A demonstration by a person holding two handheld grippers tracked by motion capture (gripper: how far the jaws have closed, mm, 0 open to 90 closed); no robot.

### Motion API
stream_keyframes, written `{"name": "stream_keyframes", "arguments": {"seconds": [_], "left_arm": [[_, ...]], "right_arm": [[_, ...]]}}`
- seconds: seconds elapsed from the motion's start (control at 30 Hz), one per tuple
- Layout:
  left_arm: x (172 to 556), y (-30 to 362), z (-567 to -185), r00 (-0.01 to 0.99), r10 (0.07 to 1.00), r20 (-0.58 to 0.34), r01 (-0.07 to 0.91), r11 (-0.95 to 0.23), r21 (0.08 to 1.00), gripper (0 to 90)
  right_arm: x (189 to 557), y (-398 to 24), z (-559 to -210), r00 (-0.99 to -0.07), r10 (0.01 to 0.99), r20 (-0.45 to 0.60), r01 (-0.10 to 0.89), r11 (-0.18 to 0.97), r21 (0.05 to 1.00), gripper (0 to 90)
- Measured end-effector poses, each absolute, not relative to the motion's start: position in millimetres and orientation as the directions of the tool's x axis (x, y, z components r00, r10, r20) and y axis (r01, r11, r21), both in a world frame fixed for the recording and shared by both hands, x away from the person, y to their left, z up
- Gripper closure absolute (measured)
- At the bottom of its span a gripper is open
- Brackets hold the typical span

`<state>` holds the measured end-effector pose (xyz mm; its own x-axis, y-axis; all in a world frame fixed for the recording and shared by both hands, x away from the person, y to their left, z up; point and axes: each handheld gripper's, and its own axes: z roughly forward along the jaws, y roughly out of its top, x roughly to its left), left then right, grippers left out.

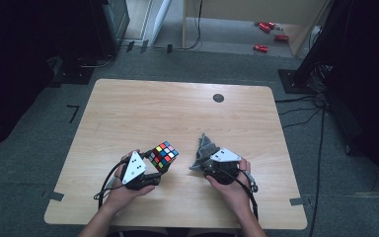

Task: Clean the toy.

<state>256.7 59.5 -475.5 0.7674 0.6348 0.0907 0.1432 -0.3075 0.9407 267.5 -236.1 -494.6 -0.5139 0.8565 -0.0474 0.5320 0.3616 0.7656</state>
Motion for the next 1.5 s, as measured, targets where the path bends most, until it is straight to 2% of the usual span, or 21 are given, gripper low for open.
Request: {"name": "stream_keyframes", "arguments": {"seconds": [0.17, 0.37, 0.53, 0.77, 1.0, 1.13, 1.37, 1.5], "left_arm": [[256.0, 58.8, -474.9, 0.769, 0.633, 0.086, 0.146, -0.306, 0.941, 33.7], [255.7, 58.5, -474.9, 0.769, 0.634, 0.081, 0.151, -0.304, 0.94, 33.7], [256.4, 59.3, -475.0, 0.769, 0.635, 0.076, 0.157, -0.302, 0.94, 33.8], [255.0, 58.9, -474.0, 0.779, 0.624, 0.061, 0.159, -0.292, 0.943, 33.8], [255.7, 60.2, -472.9, 0.784, 0.62, 0.04, 0.169, -0.275, 0.946, 33.9], [256.2, 60.6, -473.5, 0.787, 0.616, 0.032, 0.176, -0.274, 0.946, 33.9], [255.1, 54.7, -476.8, 0.806, 0.59, 0.038, 0.178, -0.304, 0.936, 33.9], [251.1, 47.8, -478.8, 0.826, 0.561, 0.06, 0.159, -0.334, 0.929, 33.9]], "right_arm": [[269.3, -240.3, -502.2, -0.498, 0.865, -0.058, 0.546, 0.364, 0.754, 45.5], [269.0, -238.9, -509.7, -0.481, 0.867, -0.134, 0.543, 0.414, 0.731, 49.4], [271.0, -242.5, -511.1, -0.469, 0.878, -0.095, 0.56, 0.379, 0.737, 54.2], [272.8, -249.9, -511.2, -0.466, 0.883, -0.056, 0.566, 0.346, 0.748, 66.1], [269.2, -252.1, -506.6, -0.463, 0.886, -0.041, 0.544, 0.32, 0.776, 73.5], [265.3, -253.0, -495.3, -0.473, 0.879, 0.062, 0.535, 0.23, 0.813, 74.0], [246.4, -238.3, -454.5, -0.584, 0.792, 0.178, 0.425, 0.112, 0.898, 73.9], [229.7, -219.8, -430.9, -0.684, 0.709, 0.17, 0.34, 0.104, 0.935, 73.7]]}}
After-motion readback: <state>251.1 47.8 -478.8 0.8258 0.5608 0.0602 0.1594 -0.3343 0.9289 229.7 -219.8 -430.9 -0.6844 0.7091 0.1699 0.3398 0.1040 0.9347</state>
